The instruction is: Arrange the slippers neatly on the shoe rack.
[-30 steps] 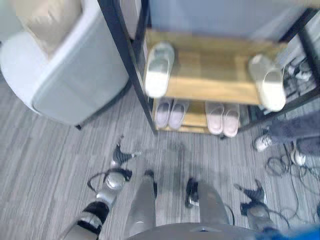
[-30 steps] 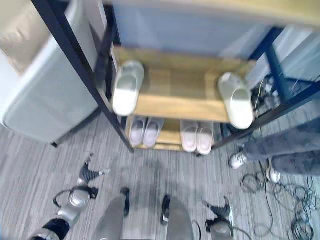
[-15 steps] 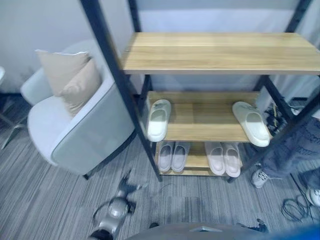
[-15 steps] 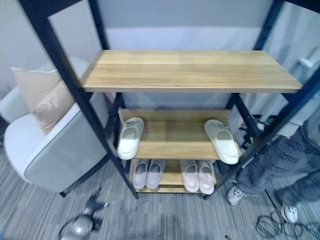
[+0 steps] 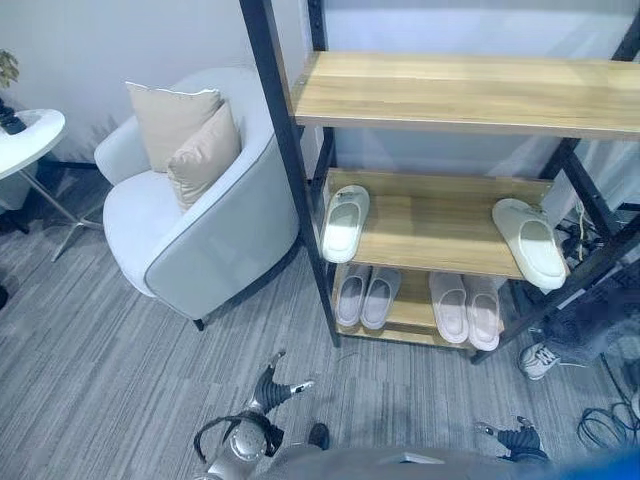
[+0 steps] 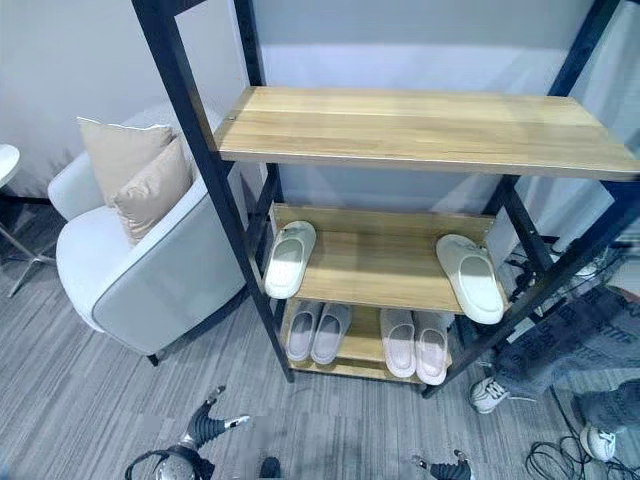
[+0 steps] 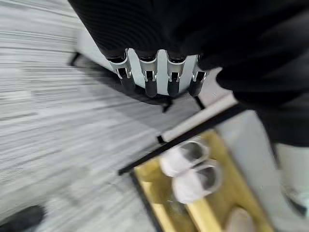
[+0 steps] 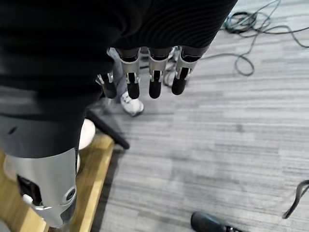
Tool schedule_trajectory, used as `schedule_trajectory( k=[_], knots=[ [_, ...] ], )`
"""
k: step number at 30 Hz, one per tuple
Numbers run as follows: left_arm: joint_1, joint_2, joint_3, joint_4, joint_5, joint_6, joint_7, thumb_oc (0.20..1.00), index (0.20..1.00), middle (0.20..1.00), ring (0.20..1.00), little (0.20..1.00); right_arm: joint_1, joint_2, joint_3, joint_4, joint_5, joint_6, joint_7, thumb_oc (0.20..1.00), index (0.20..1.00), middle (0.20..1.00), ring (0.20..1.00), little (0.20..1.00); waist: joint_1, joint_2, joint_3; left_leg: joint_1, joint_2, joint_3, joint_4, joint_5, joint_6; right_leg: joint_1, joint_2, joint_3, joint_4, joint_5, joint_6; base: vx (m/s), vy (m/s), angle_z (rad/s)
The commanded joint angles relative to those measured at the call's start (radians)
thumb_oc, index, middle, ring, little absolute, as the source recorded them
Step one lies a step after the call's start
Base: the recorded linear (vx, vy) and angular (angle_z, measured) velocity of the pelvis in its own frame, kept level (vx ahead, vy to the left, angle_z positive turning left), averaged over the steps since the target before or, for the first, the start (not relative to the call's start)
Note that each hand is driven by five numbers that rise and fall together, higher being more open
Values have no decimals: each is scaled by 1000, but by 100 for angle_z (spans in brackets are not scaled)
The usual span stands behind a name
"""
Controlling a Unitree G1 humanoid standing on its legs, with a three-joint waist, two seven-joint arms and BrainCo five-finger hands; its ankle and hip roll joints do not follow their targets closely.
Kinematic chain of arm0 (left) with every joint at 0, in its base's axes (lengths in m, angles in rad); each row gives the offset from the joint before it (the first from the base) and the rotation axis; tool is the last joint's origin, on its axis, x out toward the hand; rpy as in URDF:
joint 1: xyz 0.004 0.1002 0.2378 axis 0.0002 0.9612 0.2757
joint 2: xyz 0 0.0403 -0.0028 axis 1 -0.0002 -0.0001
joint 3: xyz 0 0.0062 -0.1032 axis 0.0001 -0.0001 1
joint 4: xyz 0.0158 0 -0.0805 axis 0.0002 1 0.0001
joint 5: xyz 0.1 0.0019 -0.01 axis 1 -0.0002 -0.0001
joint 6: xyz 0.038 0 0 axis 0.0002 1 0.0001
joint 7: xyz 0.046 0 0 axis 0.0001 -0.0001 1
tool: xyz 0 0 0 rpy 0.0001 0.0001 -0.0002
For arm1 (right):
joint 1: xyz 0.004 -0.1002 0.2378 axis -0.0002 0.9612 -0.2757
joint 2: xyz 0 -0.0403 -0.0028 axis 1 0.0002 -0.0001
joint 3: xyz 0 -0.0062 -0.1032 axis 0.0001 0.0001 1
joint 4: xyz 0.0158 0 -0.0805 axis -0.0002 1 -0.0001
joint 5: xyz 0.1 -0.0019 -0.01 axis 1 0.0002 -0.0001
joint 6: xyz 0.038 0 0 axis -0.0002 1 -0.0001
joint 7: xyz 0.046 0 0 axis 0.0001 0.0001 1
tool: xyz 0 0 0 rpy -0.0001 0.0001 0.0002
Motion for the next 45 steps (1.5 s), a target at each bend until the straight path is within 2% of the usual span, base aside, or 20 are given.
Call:
schedule_trajectory(
  k=[1,2,4,7,15,23,30,35,37,45],
  knots=[
    [-41,99,-27,-210,67,-60,-41,1000,1000,1000,1000,1000,-18,-21,6,-16,-29,-10,-12,1000,1000,1000,1000,1000,6,5,14,-17,0,2,10,-51,-36,4,-35,-10,11,-21,72,-52,-11,7],
    [-34,145,-35,-297,90,-74,-66,1000,1000,1000,1000,1000,-15,-23,6,-21,-39,-7,-9,1000,1000,1000,1000,1000,6,5,14,-18,0,0,10,-52,-35,3,-34,-10,11,-23,72,-23,-6,8],
    [-35,186,-39,-384,104,-89,-96,1000,1000,1000,1000,1000,-13,-22,12,-24,-50,-4,-2,1000,1000,1000,1000,1000,4,5,15,-18,2,-2,10,-52,-35,3,-34,-8,11,-24,70,-13,-5,2],
    [-46,215,-51,-470,97,-109,-134,1000,1000,1000,1000,1000,-10,-22,22,-30,-63,-3,10,1000,1000,1000,1000,1000,-3,5,13,-18,2,-2,10,-56,-33,1,-32,-1,11,-24,69,0,0,0],
    [-36,230,-92,-566,16,-115,-230,1000,1000,1000,1000,1000,6,-25,40,-37,-80,5,34,1000,1000,1000,1000,1000,-17,6,9,-15,5,9,10,-61,-30,-5,-33,13,11,-21,70,-1,-5,-2],
    [-213,191,-221,-598,-9,-109,-274,1000,1000,1000,1000,1000,12,-28,81,-77,-100,6,51,1000,1000,1000,1000,1000,-53,16,10,-24,4,21,10,-61,-33,-18,-37,23,11,-18,71,-3,-22,-6],
    [-261,161,-280,-588,-32,-99,-305,1000,1000,1000,1000,1000,17,-26,87,-76,-99,10,58,1000,1000,1000,1000,1000,-73,21,11,-22,6,33,10,-65,-30,-22,-38,37,11,-17,70,2,-9,-6],
    [-308,139,-286,-574,24,-103,-257,1000,1000,1000,1000,1000,24,-15,89,-75,-87,6,51,1000,1000,1000,1000,1000,-82,17,11,-25,7,38,10,-66,-30,-28,-38,43,11,-15,71,1,-6,-1],
    [-361,134,-265,-560,107,-102,-184,1000,1000,1000,1000,1000,31,-8,87,-81,-79,2,39,1000,1000,1000,1000,1000,-86,17,12,-32,4,43,10,-66,-29,-36,-41,43,11,-12,73,14,-26,-5],
    [-469,104,-218,-469,208,-63,-37,1000,1000,1000,1000,1000,38,6,83,-86,-60,0,22,1000,1000,1000,1000,1000,-99,18,9,-47,4,51,10,-61,-31,-58,-44,49,11,-1,77,5,-6,-3]
  ],
)
